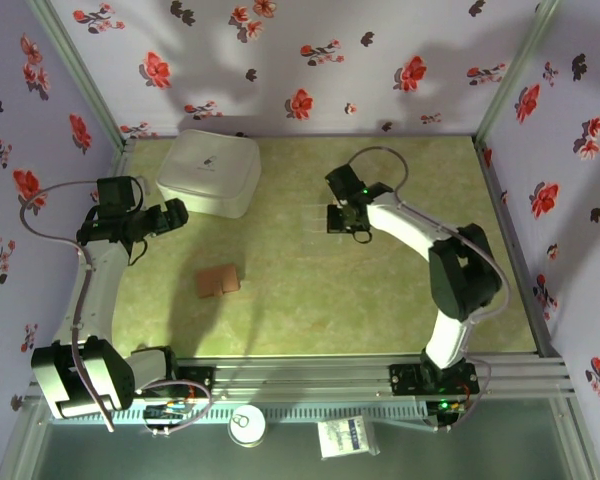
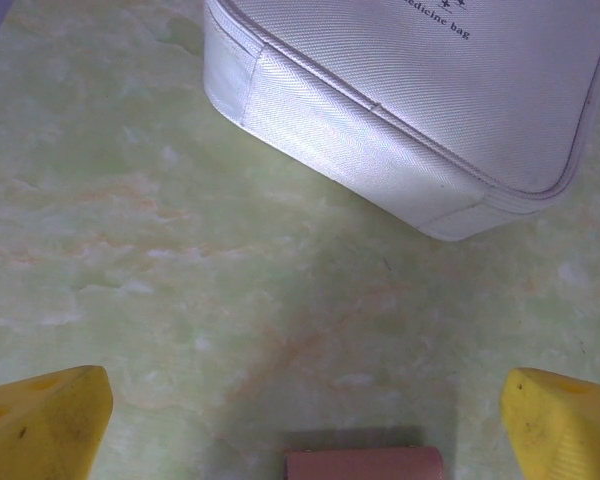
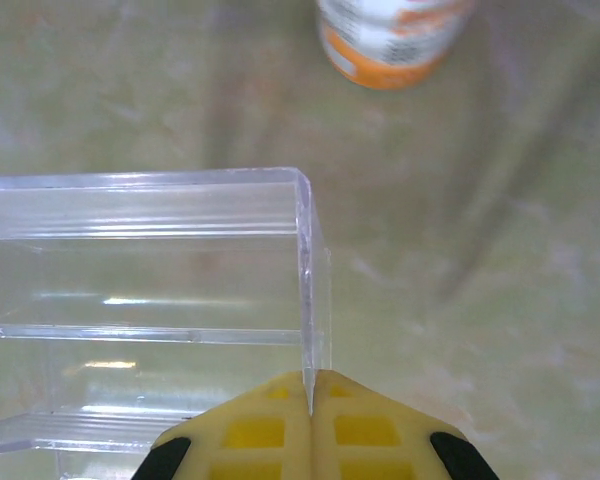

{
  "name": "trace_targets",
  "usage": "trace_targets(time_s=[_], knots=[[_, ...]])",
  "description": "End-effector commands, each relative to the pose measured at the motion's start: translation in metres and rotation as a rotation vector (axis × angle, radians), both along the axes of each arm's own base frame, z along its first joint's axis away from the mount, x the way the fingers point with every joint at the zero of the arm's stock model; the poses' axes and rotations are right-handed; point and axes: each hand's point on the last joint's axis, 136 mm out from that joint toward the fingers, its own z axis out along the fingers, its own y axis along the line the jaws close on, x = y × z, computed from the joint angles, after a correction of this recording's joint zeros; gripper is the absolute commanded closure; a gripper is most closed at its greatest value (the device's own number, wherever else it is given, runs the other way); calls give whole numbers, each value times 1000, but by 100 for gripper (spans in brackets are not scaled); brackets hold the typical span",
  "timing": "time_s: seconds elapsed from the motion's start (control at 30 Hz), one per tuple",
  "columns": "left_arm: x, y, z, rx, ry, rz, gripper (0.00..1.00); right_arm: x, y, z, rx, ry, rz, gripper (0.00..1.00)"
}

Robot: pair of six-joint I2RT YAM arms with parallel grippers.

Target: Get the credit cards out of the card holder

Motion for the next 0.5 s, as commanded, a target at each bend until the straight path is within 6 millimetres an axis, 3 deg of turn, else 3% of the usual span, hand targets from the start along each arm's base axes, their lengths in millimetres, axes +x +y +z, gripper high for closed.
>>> trace_targets(time_s=[0.0, 0.13, 0.47], knots=[[-2, 0, -4, -9, 6, -7, 0, 15, 17, -1, -7, 5, -21, 100], [-2, -1, -5, -15, 8, -6, 0, 30, 32, -8, -18, 16, -20, 100], [-2, -2, -6, -24, 10, -12, 0, 53, 38, -24, -63, 19, -69, 99]])
